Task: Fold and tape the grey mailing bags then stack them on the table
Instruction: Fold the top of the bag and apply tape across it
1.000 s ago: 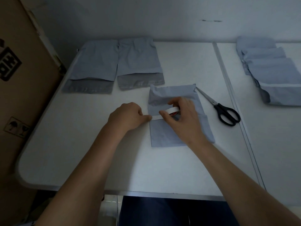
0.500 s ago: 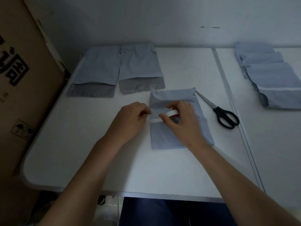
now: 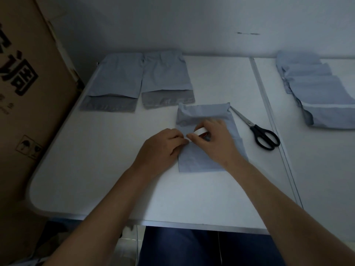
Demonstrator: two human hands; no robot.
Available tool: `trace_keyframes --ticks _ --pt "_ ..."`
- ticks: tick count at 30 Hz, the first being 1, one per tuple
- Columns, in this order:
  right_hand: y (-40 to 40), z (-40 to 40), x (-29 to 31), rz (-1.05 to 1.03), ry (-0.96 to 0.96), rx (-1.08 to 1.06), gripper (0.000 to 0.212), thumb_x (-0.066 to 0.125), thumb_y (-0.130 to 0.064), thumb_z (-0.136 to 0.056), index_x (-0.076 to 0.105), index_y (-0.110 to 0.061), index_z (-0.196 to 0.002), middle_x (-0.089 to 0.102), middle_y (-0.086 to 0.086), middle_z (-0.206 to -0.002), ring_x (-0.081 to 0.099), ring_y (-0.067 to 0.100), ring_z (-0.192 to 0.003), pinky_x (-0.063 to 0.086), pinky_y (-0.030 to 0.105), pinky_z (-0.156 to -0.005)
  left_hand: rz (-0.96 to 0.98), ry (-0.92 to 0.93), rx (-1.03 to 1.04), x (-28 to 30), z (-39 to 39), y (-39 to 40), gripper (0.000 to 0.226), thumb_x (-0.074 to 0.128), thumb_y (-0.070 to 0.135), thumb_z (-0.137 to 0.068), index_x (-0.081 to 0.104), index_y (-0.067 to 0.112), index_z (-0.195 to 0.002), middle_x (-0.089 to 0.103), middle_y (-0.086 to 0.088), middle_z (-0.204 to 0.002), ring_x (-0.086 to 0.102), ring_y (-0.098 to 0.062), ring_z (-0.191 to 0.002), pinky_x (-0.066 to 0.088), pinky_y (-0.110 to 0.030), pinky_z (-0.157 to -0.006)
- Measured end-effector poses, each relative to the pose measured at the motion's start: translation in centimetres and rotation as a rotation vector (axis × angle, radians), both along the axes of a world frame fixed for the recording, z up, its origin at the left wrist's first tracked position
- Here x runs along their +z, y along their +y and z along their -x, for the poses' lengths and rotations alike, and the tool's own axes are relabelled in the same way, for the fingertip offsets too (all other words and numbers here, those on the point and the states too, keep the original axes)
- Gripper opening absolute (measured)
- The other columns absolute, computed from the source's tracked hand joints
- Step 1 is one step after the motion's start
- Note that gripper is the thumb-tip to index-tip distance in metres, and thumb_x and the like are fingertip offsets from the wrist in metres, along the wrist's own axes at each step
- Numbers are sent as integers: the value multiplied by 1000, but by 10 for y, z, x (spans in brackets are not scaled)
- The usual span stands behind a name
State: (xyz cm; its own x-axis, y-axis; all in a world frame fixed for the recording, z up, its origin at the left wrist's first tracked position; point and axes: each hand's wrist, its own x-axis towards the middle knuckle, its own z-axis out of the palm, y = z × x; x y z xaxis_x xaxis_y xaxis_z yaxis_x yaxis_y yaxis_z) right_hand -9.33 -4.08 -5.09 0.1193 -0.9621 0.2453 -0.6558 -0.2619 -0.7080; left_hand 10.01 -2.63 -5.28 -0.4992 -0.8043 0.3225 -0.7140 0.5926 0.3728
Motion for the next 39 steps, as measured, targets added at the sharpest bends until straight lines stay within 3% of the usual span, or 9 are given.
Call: trace_keyframes --ticks 4,6,8,11,20,28,33,39 --pt "-13 6 34 -232 101 211 24 70 -37 -85 62 -15 -79 62 -3 -71 54 8 -64 37 12 -56 41 -4 4 0 1 3 26 52 25 -92 73 17 -104 67 3 -96 60 -17 -83 53 -34 -59" --pt "-19 9 50 -314 213 240 27 56 -40 -93 63 -15 -82 63 -7 -73 55 2 -66 39 20 -61 61 -18 2 2 2 3 28 50 25 -91 74 17 -102 67 2 -94 61 -17 -82 53 -32 -59" --pt "-25 11 61 -345 303 253 32 48 -38 -97 61 -12 -83 58 -6 -75 54 10 -71 38 28 -65 77 -45 -3 4 3 3 29 49 26 -91 74 17 -101 67 3 -91 61 -17 -80 52 -30 -57" --pt "-30 12 69 -353 355 280 34 52 -38 -95 60 -6 -85 59 1 -78 52 15 -72 38 31 -66 97 -78 -5 5 2 3 29 48 27 -90 74 18 -100 67 3 -90 61 -17 -79 51 -29 -55" --pt "-32 14 77 -417 338 269 35 61 -38 -90 61 -3 -85 55 -1 -70 48 11 -62 37 29 -64 149 -77 -20 3 1 1 29 49 23 -88 75 16 -97 66 1 -86 61 -18 -75 49 -28 -53" --pt "-33 20 75 -394 384 253 33 65 -39 -87 63 -6 -85 61 2 -77 52 15 -71 40 30 -67 138 -79 -12 1 1 0 30 48 25 -89 75 16 -98 67 1 -88 62 -18 -75 52 -31 -55" --pt "-34 24 73 -376 412 237 26 67 -41 -84 54 -19 -80 58 -4 -76 53 14 -73 42 31 -67 131 -78 -6 2 1 0 30 49 26 -88 75 17 -99 66 2 -88 62 -18 -76 53 -32 -55" --pt "-34 27 75 -368 451 215 26 68 -40 -83 54 -18 -84 57 -7 -77 51 11 -73 42 32 -71 150 -84 -17 3 2 1 31 47 26 -89 75 17 -99 66 1 -86 62 -19 -74 52 -32 -53"
